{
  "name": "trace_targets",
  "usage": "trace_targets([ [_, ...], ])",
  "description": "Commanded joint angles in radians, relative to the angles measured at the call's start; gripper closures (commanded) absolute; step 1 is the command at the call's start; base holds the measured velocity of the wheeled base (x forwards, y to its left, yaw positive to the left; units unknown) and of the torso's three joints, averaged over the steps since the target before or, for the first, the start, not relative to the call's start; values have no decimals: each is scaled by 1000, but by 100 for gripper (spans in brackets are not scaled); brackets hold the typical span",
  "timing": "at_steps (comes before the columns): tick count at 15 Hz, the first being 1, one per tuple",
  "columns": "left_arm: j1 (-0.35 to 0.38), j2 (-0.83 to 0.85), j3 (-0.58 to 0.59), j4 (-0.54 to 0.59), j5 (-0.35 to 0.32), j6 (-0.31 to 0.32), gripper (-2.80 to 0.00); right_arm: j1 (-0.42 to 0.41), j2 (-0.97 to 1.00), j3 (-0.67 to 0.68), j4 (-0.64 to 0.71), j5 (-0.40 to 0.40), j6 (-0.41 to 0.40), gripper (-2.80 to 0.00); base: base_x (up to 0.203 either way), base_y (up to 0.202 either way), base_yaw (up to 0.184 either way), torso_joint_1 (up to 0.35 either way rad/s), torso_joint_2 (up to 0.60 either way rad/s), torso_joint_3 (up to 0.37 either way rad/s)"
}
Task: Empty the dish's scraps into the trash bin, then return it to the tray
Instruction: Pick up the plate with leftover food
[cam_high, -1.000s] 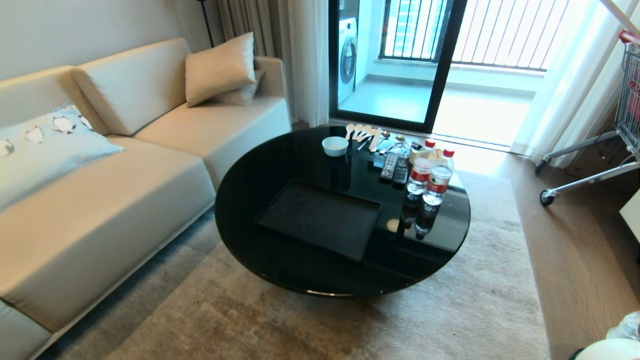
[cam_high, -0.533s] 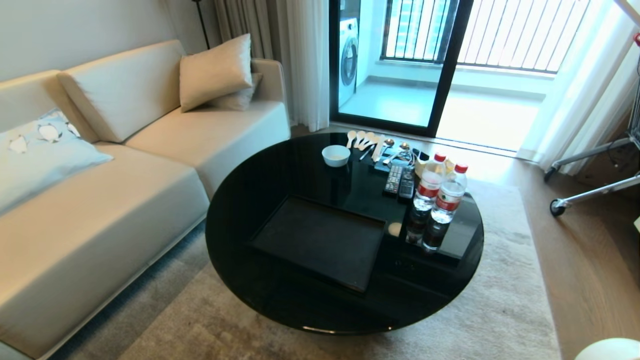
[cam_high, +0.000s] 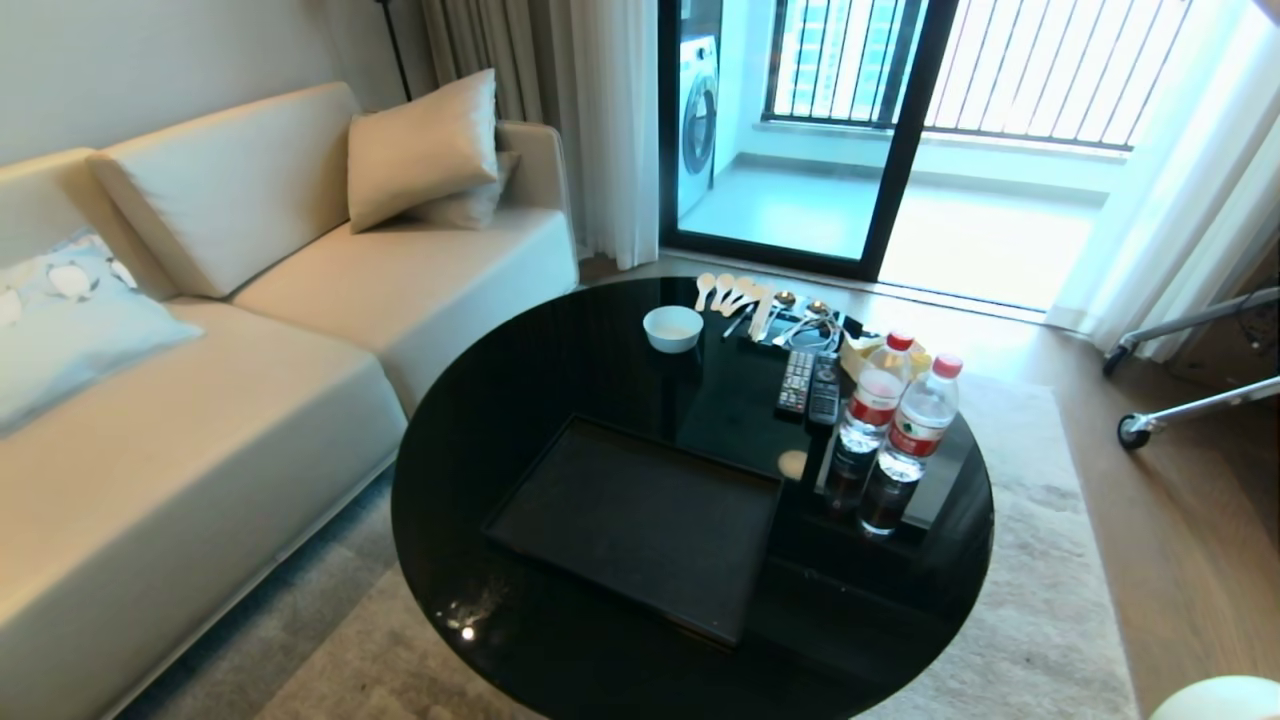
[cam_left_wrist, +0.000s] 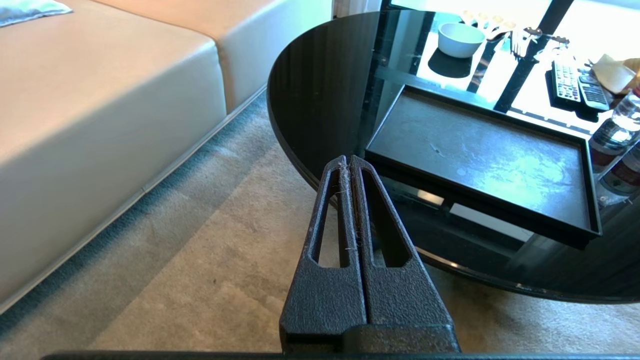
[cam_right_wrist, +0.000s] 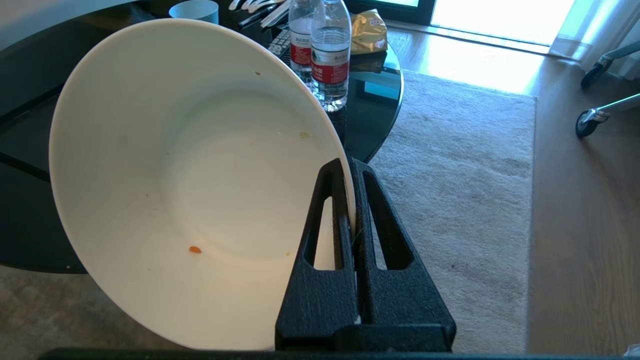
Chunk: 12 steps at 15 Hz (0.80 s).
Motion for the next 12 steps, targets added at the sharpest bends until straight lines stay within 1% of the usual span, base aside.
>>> trace_targets([
  [1, 0, 0, 0, -1, 0, -1, 0, 0, 1, 0, 0, 1, 0, 0, 0, 0, 0, 0, 0, 0],
  [12, 0, 0, 0, -1, 0, -1, 0, -1, 1, 0, -1, 0, -6, 0, 0, 0, 0, 0, 0, 0],
])
